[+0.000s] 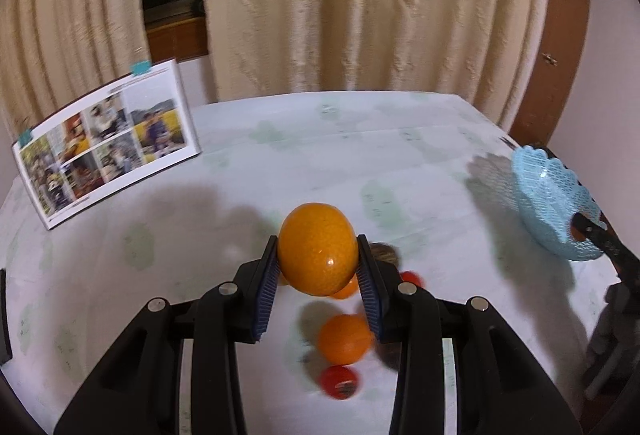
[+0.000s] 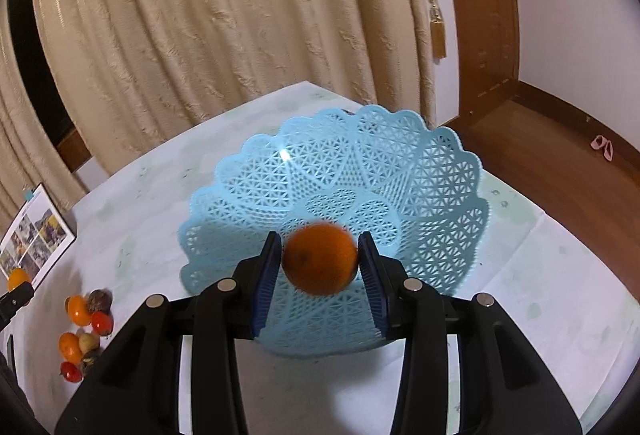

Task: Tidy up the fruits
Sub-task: 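Carry both oranges over the blue basket and open both grippers to drop them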

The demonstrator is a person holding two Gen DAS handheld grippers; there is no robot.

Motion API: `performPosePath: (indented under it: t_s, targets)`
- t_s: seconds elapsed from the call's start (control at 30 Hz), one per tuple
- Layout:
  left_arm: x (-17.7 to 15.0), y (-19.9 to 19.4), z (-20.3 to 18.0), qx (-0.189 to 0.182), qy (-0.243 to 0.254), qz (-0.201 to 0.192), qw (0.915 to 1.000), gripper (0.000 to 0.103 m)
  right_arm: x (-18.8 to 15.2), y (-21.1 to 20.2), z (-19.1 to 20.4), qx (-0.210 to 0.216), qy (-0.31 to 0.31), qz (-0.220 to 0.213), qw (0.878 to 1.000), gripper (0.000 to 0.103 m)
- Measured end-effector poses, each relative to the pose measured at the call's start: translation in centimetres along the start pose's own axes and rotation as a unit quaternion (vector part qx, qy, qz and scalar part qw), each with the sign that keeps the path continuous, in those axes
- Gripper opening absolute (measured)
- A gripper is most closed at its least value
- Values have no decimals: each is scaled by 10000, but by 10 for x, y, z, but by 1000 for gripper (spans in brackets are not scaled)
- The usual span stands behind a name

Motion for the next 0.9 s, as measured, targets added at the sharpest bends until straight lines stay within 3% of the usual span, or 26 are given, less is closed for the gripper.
performPosePath:
  t_s: [0.1, 0.17, 0.57, 0.63, 0.9]
  targets:
    - [6, 2, -24, -115, 181, -25, 9998, 37, 1, -4, -3, -27, 20, -184, 9998, 44]
    - [9, 4, -40, -214, 283, -27, 9994, 37, 4, -8, -4, -45, 49, -309, 9995, 51]
    - [28, 25, -155, -1071, 881, -3, 9903, 37, 11, -36, -46, -558, 792, -1112, 9891, 53]
    - [28, 31, -174, -1236, 986, 29, 9874, 37, 12, -40, -49, -601, 900, -1196, 9869, 62]
    - [22, 59, -233, -1681, 1240, 241, 9776, 38, 13, -43, -67, -762, 1243, -1246, 9814, 63]
Point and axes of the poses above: each gripper's, at about its wrist camera, not at the fingertips, and y roughly the way its jaws point, z to its left, x to its top, the point moved 5 cm from there along y, roughly the way its jaws point, and after that the axes turned 2 degrees about -x, right-handed, at the moved point
